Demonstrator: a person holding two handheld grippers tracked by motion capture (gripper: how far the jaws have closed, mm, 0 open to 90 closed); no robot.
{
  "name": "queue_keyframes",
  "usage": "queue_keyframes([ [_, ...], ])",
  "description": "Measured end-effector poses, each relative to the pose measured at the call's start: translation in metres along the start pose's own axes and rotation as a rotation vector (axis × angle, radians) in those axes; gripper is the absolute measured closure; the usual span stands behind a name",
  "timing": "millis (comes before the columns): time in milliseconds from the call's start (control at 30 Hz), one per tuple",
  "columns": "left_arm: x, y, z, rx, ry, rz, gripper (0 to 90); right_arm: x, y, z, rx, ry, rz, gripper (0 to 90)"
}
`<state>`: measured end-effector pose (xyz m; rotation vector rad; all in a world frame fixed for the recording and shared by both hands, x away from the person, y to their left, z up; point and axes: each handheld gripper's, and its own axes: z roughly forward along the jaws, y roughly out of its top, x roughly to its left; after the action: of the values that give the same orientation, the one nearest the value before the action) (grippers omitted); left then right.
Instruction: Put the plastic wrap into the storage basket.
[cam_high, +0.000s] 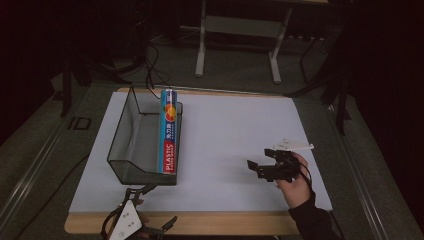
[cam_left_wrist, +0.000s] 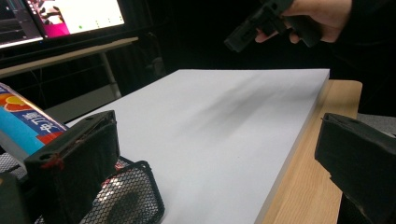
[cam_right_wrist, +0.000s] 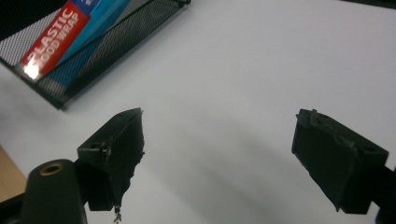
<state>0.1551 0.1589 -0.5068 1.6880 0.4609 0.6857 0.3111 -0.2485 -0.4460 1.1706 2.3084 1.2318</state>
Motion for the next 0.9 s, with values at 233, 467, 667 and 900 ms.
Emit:
queue_keyframes([
  [233, 0.0, 0.0, 0.0, 0.001, -0.001, 0.001, 0.5, 0.001, -0.017, -0.008, 0.007, 0.009, 0.003, 16.5],
  [467, 0.0, 0.0, 0.0, 0.004, -0.002, 0.002, 0.5, -0.001, -0.033, -0.009, 0.025, -0.002, -0.008, 16.5],
  [667, -0.001, 0.0, 0.001, 0.007, -0.007, 0.006, 0.5, -0.005, -0.042, -0.003, 0.046, -0.025, -0.023, 16.5],
  [900, -0.001, 0.0, 0.0, 0.007, -0.01, 0.002, 0.5, -0.007, -0.045, 0.002, 0.06, -0.027, -0.037, 16.5],
])
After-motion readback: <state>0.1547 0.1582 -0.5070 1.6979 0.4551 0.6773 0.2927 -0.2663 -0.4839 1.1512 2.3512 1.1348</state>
